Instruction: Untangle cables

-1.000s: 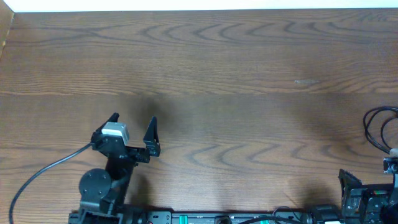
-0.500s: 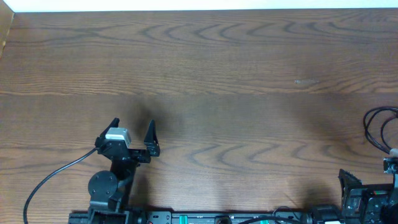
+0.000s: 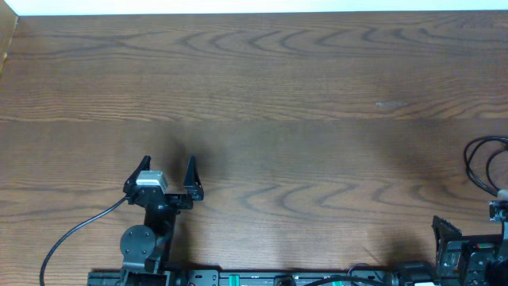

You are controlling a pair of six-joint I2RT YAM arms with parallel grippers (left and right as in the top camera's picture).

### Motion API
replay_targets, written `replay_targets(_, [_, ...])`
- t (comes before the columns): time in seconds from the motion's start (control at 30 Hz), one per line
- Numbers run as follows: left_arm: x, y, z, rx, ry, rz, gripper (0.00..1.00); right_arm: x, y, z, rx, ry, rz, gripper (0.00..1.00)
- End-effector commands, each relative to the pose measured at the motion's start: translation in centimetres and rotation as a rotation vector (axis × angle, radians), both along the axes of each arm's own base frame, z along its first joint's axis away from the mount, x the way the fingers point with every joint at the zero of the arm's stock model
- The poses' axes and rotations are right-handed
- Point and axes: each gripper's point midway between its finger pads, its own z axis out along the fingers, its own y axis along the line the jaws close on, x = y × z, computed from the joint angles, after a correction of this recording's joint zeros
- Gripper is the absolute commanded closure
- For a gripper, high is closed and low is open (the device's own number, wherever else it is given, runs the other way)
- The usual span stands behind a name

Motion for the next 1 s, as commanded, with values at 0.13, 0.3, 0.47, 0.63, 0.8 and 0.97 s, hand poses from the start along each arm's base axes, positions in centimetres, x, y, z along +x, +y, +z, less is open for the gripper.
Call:
replay_targets(0.13, [0.2,0.4,-0.9,-0.002,-0.003,0.021,0.02,0.1,-0.1,-0.1,-0.014,0.007,0.005,0.01])
replay_targets(0.3, [0.4,0.4,-3.1,0.004,0.050,0.021,0.02,0.1,-0.1,-0.1,-0.015,0.007,0.006,0.01])
replay_targets(0.47, [0.3,0.4,-4.4,0.010,0.104,0.021,0.02,0.1,-0.1,-0.1,-0.015,0.007,0.006,0.01])
replay_targets(0.63, [0.2,0.4,-5.3,0.018,0.137,0.023,0.02,0.1,-0.1,-0.1,-0.015,0.007,0.006,0.01])
replay_targets(0.8, [0.2,0.4,-5.3,0.017,0.139,0.021,0.02,0.1,-0.1,-0.1,-0.015,0.007,0.006,0.01])
replay_targets(0.97, [0.2,0.4,-5.3,0.018,0.139,0.022,0.02,0.1,-0.1,-0.1,-0.015,0.007,0.006,0.01])
